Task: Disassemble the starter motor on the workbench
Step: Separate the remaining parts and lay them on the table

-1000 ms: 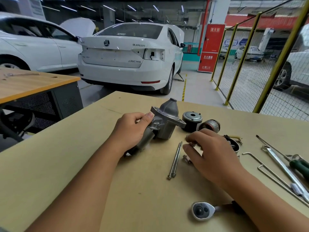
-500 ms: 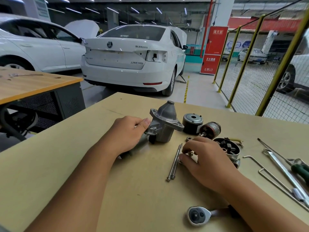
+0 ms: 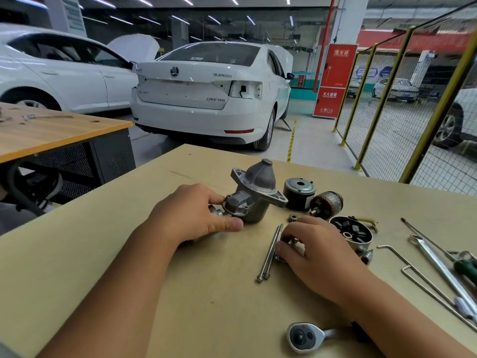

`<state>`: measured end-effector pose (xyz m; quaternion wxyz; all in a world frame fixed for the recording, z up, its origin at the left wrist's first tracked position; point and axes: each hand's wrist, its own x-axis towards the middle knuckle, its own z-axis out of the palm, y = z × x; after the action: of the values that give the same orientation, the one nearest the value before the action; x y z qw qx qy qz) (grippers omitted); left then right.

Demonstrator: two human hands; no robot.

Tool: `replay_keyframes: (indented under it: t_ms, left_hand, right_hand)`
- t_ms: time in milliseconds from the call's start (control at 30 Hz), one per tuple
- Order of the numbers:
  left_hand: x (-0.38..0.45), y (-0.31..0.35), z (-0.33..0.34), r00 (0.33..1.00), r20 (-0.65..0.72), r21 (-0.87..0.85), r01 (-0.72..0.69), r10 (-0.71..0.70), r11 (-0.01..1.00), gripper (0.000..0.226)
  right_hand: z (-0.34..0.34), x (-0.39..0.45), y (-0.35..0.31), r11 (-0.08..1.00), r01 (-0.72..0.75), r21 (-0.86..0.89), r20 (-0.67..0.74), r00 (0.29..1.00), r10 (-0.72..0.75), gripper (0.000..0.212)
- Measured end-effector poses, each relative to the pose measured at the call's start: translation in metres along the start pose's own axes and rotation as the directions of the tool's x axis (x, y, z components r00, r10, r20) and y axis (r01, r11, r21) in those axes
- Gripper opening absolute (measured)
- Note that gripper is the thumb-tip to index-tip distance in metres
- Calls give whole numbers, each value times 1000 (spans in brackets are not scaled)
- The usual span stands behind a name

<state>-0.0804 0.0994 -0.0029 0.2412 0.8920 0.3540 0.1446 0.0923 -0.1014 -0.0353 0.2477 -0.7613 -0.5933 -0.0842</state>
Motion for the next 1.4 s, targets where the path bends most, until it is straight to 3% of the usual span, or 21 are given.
replay_keyframes:
  t_ms: [233,500,667,800,967,1100,1400]
  left_hand:
    - [-4,5,-4,996,-4,214,88,-89,973,93]
    - [-4,-5,-12,994,82,127,62,-73,990,94]
    - [-4,-26,-23,978,157,56,131,-138,990,68]
    - [-1,-33,-21,989,140,1,54,-54,999,58]
    - [4,-32,-16,998,58,17,30,-31,999,64]
    - [1,-26,-18,995,97,39,-28,24,999,70]
    - [-3,-12,-15,992,97,-46,-78,82,996,113]
  right_hand:
    - [-1,0,0,1000,-6,-2,-7,1000,6,18]
    - [2,1,1,1000,-19,17,-3,1000,19,20]
    - [-1,0,3,998,-49,44,1,999,49,17]
    - [2,1,4,997,-54,49,11,999,53,17]
    - [4,2,5,996,-60,62,0,998,60,14]
    - [4,2,5,995,-72,71,1,997,72,12]
    - [3,2,6,981,-147,124,-75,985,157,12]
